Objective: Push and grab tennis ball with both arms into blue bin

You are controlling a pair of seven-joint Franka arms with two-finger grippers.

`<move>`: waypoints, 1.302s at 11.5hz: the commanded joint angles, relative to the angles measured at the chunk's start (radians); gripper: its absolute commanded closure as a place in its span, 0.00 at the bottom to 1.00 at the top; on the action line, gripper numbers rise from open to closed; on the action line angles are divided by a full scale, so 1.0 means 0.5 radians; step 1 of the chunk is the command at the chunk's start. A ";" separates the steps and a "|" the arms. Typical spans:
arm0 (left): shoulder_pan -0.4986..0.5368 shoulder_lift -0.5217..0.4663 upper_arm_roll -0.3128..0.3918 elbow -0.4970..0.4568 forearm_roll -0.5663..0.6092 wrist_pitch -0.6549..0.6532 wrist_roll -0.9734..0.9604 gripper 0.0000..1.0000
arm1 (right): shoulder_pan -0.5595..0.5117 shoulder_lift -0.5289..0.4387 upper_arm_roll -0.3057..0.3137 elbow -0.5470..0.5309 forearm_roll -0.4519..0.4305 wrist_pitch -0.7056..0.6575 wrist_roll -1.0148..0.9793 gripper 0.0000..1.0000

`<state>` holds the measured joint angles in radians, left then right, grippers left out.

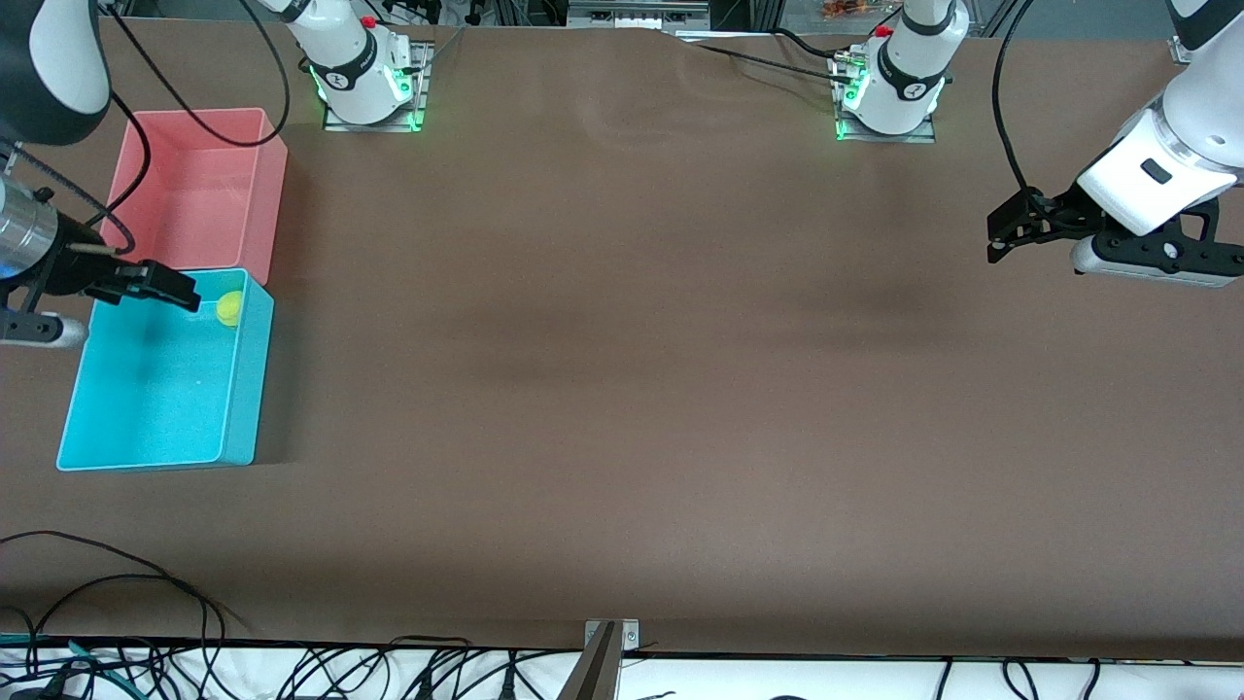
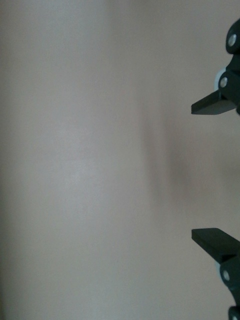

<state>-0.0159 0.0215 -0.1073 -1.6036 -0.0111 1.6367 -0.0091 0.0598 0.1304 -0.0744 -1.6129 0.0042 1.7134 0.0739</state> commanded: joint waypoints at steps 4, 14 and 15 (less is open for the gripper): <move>0.020 0.006 -0.006 0.044 -0.055 -0.043 0.043 0.00 | -0.101 -0.334 0.048 -0.320 -0.027 0.105 0.012 0.00; 0.023 0.006 0.009 0.044 -0.061 -0.064 0.083 0.00 | -0.083 -0.279 0.048 -0.115 -0.039 -0.159 -0.022 0.00; 0.026 0.006 0.012 0.044 -0.061 -0.064 0.083 0.00 | -0.083 -0.273 0.048 -0.112 -0.033 -0.156 -0.022 0.00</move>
<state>-0.0124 0.0214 -0.1046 -1.6034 -0.0111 1.6286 0.0047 0.0266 -0.0122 -0.0611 -1.6892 0.0037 1.6561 0.0724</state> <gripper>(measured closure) 0.000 0.000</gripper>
